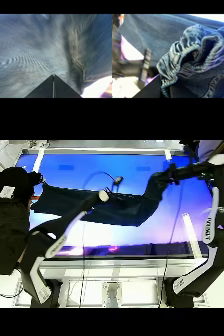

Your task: Fold the clothes and pants, and hang the long-sleeved shirts on hangers.

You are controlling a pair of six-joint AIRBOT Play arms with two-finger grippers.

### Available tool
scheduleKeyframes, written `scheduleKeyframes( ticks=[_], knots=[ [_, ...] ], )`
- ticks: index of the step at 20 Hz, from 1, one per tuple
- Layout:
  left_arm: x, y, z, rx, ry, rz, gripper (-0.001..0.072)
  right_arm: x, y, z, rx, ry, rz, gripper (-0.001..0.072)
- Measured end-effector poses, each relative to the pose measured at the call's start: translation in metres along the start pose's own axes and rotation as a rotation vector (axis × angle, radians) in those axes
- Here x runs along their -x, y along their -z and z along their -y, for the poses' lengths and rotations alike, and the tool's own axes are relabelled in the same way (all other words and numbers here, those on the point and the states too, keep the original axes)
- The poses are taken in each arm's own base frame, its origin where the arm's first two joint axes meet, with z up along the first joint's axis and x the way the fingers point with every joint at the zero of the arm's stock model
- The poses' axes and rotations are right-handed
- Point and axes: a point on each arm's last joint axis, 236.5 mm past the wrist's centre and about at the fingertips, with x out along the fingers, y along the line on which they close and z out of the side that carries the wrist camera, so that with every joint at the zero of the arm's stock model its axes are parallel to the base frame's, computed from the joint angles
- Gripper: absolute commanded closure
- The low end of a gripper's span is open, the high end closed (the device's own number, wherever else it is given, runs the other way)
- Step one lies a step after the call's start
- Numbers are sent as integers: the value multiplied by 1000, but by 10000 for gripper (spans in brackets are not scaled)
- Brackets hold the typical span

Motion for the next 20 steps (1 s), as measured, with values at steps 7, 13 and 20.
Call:
scheduleKeyframes(
  ticks=[7, 13, 20],
  knots=[
    [175, -67, -80, -7, -181, 128, 694, -158, 25, -83, 131, 46, -38, 674],
    [236, -53, -103, -34, -247, 77, 694, -274, 65, -127, 158, -6, -20, 75],
    [247, -41, -111, -51, -277, 29, 694, -228, 60, -106, 235, 113, -66, 78]
  ],
)
